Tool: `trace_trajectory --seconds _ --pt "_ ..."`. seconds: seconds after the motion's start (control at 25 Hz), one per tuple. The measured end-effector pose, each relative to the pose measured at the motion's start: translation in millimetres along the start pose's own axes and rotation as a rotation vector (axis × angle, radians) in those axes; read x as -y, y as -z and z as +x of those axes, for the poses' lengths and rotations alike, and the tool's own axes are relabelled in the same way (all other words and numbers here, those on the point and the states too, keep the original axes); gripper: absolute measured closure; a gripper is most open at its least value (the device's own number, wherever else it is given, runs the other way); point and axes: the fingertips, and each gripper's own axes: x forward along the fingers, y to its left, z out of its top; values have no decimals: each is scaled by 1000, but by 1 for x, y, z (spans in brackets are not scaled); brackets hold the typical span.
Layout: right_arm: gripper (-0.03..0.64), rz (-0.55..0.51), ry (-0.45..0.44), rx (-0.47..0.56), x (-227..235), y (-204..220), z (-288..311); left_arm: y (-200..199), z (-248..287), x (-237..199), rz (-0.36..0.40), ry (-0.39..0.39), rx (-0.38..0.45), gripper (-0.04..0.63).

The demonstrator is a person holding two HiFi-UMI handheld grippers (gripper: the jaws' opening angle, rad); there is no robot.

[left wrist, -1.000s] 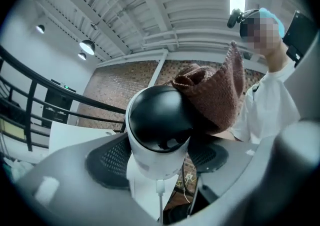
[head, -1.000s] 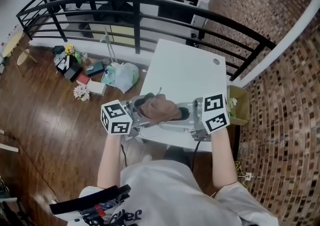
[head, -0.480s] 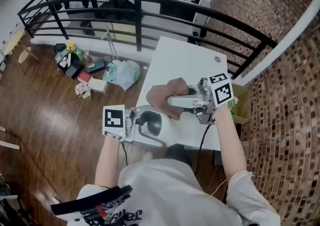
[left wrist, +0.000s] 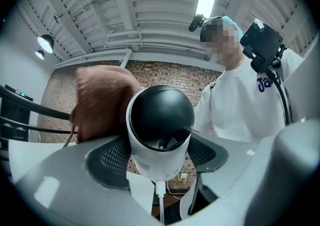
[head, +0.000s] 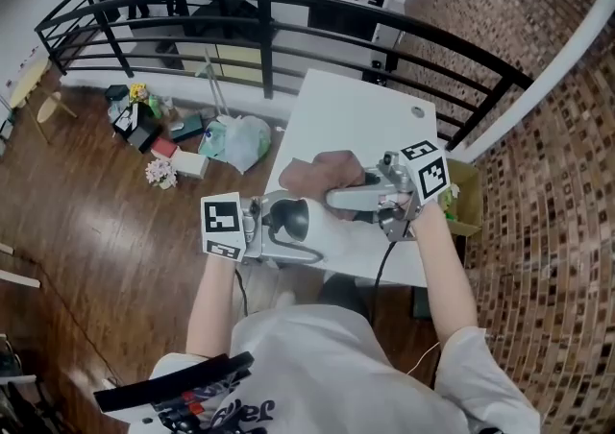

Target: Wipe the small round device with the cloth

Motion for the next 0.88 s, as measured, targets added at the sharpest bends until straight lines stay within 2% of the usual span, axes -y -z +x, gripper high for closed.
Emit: trace_trajectory --seconds 0.2,0.36,0.48,0.52,0.6,0.72,0.8,0.88 --pt "594 -107 62 -50 -24 6 1 -3 -6 -31 -35 -133 44 218" --pt "594 -172 148 -192 -25 31 17 -4 -11 -56 -72 -248 75 218" --pt "594 -177 215 -272 -16 47 29 0 -19 -65 -79 -296 52 218" --pt "594 -176 228 -258 -15 44 28 1 -21 -65 -82 -294 54 218" --pt "594 -179 246 -155 -16 22 16 0 -25 -58 -78 -248 72 218" --pt "594 -157 324 19 -2 -19 -22 -4 -24 -30 -21 -114 65 218" --pt "594 -117 348 40 14 -25 -39 -9 -15 -12 18 -30 44 218" --pt "594 -60 318 24 26 -16 -39 -14 -5 -5 36 15 27 218"
